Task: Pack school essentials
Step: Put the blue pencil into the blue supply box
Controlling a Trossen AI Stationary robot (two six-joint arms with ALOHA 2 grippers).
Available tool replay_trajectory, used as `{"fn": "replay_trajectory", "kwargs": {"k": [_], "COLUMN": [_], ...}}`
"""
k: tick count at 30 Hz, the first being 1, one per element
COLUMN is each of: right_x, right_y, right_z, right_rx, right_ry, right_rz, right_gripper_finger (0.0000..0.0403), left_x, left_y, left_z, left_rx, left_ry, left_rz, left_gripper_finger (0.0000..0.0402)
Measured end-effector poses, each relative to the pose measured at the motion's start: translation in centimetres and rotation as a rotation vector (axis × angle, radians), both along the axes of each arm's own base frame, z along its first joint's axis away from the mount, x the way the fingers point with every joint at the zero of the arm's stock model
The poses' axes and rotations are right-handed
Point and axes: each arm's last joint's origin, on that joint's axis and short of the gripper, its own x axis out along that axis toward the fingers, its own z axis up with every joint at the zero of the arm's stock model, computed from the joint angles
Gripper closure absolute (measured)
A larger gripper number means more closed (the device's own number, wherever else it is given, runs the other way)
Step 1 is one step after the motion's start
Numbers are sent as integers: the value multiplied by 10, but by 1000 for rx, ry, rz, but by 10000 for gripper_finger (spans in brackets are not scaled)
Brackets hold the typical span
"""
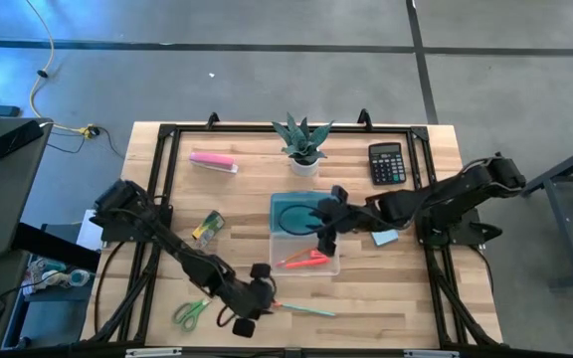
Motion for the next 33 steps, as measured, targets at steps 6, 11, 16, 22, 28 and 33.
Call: {"fn": "replay_trajectory", "kwargs": {"k": [6,11,16,22,28,33], "right_x": [-4,-5,-5,-6,-8,-10], "right_y": [6,8,7,7,6,6], "right_z": [-4,-4,-5,-6,-8,-10], "right_rx": [-7,-10,-17,-21,-25,-32], "right_ry": [42,53,64,77,100,131], "right_rz": [20,26,29,29,27,25], "right_gripper_finger": [247,247,247,247,247,247], "left_x": [20,36,43,45,45,45], "left_y": [-7,-8,-5,-2,-2,-3], "left_z": [-13,-16,-23,-35,-39,-40], "left_rx": [117,128,120,124,118,121], "left_ry": [180,203,248,287,296,297], "left_rz": [19,37,35,39,59,59], "left_gripper_finger": [280,280,280,280,293,341]}}
